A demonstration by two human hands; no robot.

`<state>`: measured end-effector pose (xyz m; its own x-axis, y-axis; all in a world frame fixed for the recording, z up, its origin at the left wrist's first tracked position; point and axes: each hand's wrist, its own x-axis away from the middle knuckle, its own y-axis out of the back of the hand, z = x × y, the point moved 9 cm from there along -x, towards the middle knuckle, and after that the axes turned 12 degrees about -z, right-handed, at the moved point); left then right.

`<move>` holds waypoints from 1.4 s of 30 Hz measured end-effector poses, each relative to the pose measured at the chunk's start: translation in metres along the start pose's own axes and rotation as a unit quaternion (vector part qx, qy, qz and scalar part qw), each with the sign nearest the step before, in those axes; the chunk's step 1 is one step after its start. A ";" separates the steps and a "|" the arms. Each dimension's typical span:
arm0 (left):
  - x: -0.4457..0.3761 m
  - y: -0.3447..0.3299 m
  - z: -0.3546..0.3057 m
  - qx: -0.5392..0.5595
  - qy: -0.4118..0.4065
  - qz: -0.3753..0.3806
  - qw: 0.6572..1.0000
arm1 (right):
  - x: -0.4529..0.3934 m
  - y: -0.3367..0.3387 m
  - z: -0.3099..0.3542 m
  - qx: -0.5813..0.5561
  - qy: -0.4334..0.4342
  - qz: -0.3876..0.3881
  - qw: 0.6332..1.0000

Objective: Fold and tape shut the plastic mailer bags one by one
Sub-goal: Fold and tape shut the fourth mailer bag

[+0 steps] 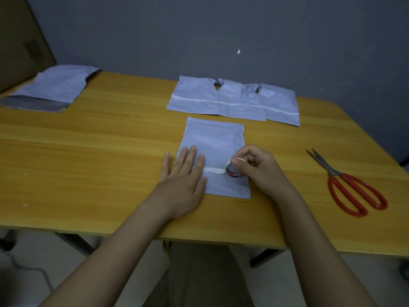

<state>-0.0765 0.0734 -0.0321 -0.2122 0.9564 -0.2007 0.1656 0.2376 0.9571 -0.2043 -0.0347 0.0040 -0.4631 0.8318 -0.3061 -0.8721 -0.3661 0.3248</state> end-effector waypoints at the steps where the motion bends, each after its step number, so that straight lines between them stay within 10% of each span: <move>1: 0.000 0.003 -0.004 0.003 -0.008 -0.018 1.000 | 0.000 0.000 0.000 0.003 0.002 0.000 1.000; 7: -0.008 0.022 -0.028 0.113 -0.032 -0.153 0.981 | 0.000 0.001 0.001 0.011 0.012 -0.005 1.000; 21: -0.010 -0.014 -0.020 0.030 -0.005 -0.024 0.999 | 0.004 -0.002 0.001 0.008 0.029 -0.029 0.999; 29: 0.000 0.028 -0.026 0.075 -0.043 -0.218 0.972 | 0.005 -0.005 -0.002 -0.003 0.017 -0.021 1.000; 42: 0.000 0.020 -0.028 0.031 -0.032 -0.184 0.982 | 0.008 -0.006 -0.003 0.020 0.022 -0.032 0.999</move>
<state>-0.0998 0.0733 -0.0067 -0.2084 0.8117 -0.5456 0.1477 0.5776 0.8029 -0.2033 -0.0271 -0.0027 -0.4136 0.8332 -0.3670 -0.8937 -0.2946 0.3385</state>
